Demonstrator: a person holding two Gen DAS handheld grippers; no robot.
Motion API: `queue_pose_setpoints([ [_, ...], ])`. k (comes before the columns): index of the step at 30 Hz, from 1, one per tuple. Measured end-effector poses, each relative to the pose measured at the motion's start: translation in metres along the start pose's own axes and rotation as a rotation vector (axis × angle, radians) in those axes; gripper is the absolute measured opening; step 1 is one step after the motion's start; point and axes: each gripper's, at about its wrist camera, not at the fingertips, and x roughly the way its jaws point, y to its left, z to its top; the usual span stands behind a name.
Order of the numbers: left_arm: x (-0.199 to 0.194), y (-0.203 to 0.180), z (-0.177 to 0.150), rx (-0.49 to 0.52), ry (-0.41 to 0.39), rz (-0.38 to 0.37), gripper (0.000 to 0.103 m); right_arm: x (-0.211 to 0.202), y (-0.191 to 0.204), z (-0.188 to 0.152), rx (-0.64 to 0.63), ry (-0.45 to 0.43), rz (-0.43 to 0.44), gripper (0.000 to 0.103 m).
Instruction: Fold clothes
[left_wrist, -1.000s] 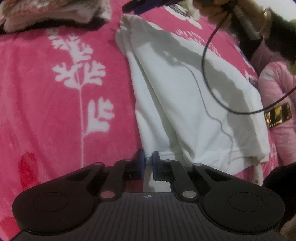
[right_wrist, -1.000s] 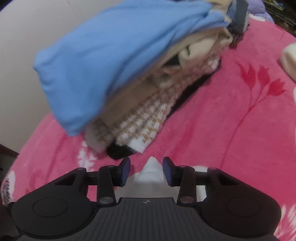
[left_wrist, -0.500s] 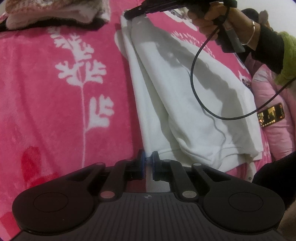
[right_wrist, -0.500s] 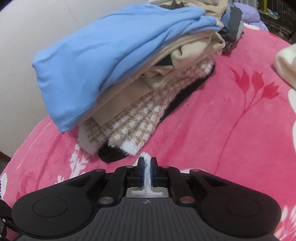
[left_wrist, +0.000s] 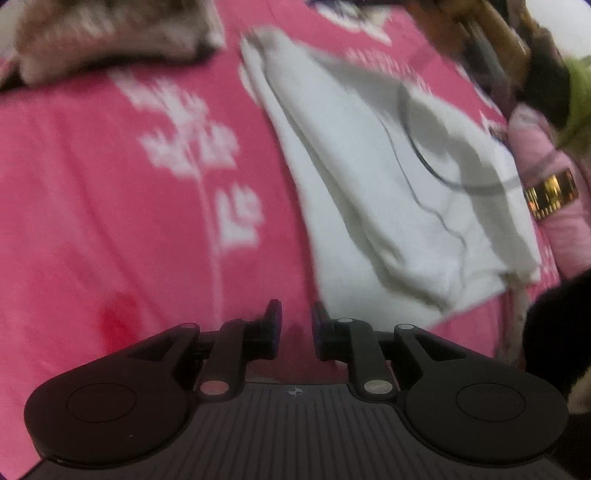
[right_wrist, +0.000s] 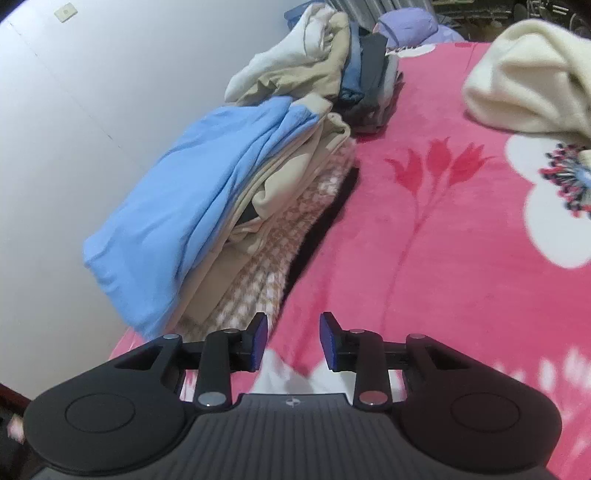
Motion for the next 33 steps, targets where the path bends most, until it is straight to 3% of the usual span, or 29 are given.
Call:
queue_pose_setpoints([
  [4,-0.003,-0.001,0.03,0.019,-0.102,0.002,0.02,-0.001,0.011,-0.019,-0.084,0.072,-0.02,0.014],
  [8,0.021,-0.019,0.058,0.047,-0.132,-0.035,0.024,0.019,0.022,-0.023,-0.101,0.126,-0.01,0.015],
  [12,0.048,-0.026,0.072,0.024,-0.104,-0.005,0.026,0.034,0.038,-0.014,-0.138,0.165,-0.026,0.02],
  [15,0.055,-0.028,0.074,0.0,-0.096,0.002,0.026,0.049,0.049,-0.007,-0.164,0.211,-0.06,0.038],
  [18,0.055,-0.026,0.073,-0.037,-0.095,-0.005,0.025,0.063,0.053,-0.008,-0.188,0.253,-0.088,0.037],
  [20,0.054,-0.024,0.072,-0.078,-0.09,-0.017,0.025,0.067,0.052,-0.011,-0.193,0.257,-0.084,0.032],
  [22,0.051,-0.021,0.071,-0.11,-0.087,-0.027,0.026,0.068,0.05,-0.013,-0.194,0.263,-0.083,0.02],
  [26,0.052,-0.02,0.07,-0.106,-0.082,-0.03,0.026,0.069,0.041,-0.015,-0.172,0.26,-0.067,0.01],
  [29,0.054,-0.023,0.069,-0.093,-0.094,-0.04,0.019,0.067,0.036,-0.016,-0.163,0.249,-0.047,0.007],
  [30,0.053,-0.024,0.068,-0.084,-0.107,-0.048,0.008,0.065,0.035,-0.016,-0.161,0.242,-0.037,0.007],
  [31,0.051,-0.024,0.067,-0.074,-0.121,-0.054,0.004,0.061,0.034,-0.016,-0.156,0.231,-0.022,0.007],
  [33,0.043,-0.026,0.064,-0.063,-0.148,-0.08,0.002,0.055,0.033,-0.017,-0.153,0.211,0.009,0.007],
])
